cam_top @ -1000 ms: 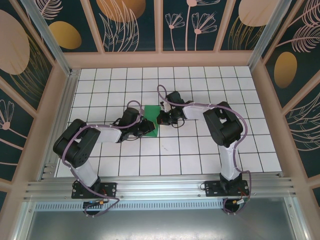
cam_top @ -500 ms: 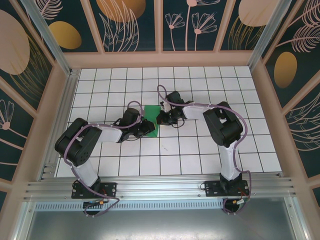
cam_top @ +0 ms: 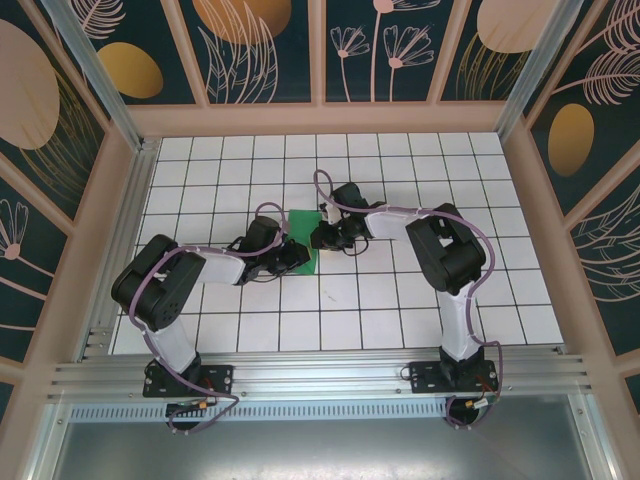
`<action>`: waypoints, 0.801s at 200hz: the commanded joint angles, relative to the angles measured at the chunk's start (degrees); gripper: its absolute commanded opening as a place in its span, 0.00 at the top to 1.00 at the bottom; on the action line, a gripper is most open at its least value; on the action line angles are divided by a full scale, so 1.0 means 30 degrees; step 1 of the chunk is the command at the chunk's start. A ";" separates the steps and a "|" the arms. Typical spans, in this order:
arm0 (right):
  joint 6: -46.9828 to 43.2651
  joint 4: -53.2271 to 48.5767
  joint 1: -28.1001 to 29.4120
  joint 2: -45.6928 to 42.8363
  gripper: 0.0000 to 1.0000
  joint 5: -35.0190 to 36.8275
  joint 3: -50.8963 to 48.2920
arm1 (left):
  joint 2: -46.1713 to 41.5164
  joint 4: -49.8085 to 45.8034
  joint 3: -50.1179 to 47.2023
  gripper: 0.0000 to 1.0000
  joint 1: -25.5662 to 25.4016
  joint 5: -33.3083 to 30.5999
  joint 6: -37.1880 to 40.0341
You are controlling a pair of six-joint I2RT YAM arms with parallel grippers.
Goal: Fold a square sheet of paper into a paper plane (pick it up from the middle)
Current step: Fold the triangle a second time at the center of the table.
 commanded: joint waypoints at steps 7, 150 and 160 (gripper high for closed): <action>0.0249 0.0072 -0.0003 -0.0314 0.72 0.0470 -0.0780 | 0.0170 -0.0657 0.0392 0.82 -0.0019 -0.0347 0.0169; 0.0843 0.0529 -0.0301 -0.0315 0.73 0.0087 -0.1251 | 0.0537 0.0805 0.0256 0.81 -0.0030 0.0480 -0.0947; 0.0898 0.0496 -0.0296 -0.0272 0.75 0.0140 -0.1277 | 0.0519 0.1041 0.0215 0.81 -0.0023 0.0551 -0.1144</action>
